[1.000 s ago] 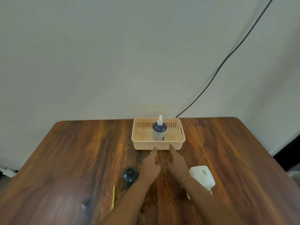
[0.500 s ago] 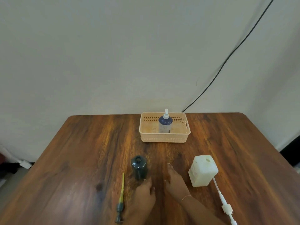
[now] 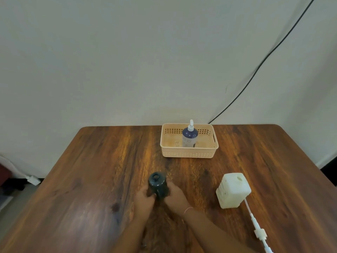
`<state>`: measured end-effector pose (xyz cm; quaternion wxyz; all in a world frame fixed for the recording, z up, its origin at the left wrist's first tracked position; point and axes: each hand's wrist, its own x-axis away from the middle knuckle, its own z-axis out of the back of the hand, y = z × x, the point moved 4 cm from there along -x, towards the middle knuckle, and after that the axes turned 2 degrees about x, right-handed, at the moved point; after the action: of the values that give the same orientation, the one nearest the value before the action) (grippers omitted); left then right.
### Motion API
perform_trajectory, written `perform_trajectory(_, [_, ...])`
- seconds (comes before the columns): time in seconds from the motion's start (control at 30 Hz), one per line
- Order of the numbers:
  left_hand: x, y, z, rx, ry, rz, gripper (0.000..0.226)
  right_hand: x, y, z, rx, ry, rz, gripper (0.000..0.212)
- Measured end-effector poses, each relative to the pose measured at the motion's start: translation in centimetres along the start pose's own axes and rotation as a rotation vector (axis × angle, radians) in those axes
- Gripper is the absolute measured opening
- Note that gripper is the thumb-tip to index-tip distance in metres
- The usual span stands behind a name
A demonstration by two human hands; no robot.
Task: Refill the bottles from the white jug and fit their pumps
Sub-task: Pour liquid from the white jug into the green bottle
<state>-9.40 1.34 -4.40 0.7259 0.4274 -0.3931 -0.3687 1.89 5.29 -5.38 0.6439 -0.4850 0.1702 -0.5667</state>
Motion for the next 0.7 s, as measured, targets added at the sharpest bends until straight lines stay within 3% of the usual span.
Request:
perform_trajectory(0.1, [0.0,0.2,-0.3,0.011,0.008,-0.047,0.023,0.2,0.3,0.4,-0.044,0.017,-0.017,0.041])
perform_trajectory(0.3, [1.5,1.5,-3.8,-0.006,-0.104,-0.066,0.037,2.1,1.8,3.7,-0.06,0.097,0.005,0.055])
perform_trajectory(0.47, [3.1,1.5,-7.8,-0.077,-0.182,-0.061,0.021,4.7,3.7,7.2,-0.053,0.181,-0.031,0.048])
perform_trajectory(0.7, [3.7,1.4,-9.3,-0.12,-0.249,-0.089,0.038,6.2,4.4,7.9,-0.043,0.185,-0.083,0.048])
